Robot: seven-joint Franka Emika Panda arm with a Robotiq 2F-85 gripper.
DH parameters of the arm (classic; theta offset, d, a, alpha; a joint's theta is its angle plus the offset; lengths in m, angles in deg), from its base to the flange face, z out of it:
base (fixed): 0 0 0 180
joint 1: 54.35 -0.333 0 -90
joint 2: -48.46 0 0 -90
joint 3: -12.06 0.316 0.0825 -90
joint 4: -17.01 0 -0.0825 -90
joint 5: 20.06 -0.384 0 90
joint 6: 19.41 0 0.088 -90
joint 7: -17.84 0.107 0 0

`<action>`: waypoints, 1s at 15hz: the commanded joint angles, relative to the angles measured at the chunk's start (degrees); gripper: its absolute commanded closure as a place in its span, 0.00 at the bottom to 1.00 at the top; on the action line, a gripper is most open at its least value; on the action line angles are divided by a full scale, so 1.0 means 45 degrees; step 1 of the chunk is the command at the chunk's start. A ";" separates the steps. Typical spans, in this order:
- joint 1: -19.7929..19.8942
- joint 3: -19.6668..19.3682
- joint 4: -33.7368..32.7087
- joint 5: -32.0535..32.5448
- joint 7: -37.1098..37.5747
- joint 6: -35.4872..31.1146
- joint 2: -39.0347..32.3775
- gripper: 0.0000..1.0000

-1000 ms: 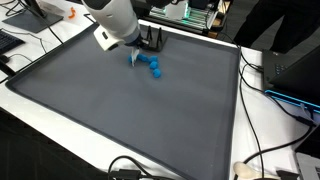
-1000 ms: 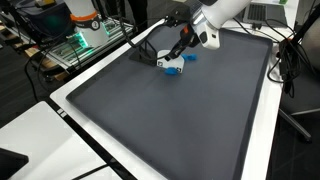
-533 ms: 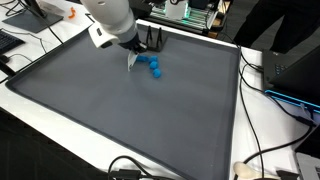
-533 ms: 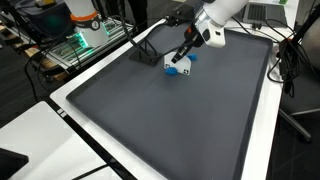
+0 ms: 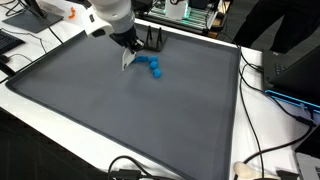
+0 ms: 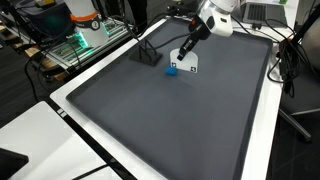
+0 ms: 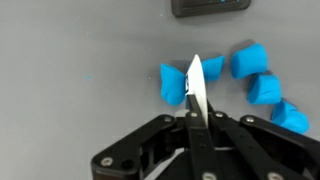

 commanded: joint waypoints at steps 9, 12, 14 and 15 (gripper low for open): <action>0.0855 -0.0211 0.3553 -0.4089 0.2379 -0.0608 0.3507 0.99; 0.1169 -0.0373 0.5061 -0.5545 0.2705 -0.0954 0.4475 0.99; 0.1361 -0.0519 0.6035 -0.6442 0.2933 -0.1175 0.5028 0.99; 0.1427 -0.0607 0.6436 -0.6792 0.3145 -0.1287 0.5245 0.99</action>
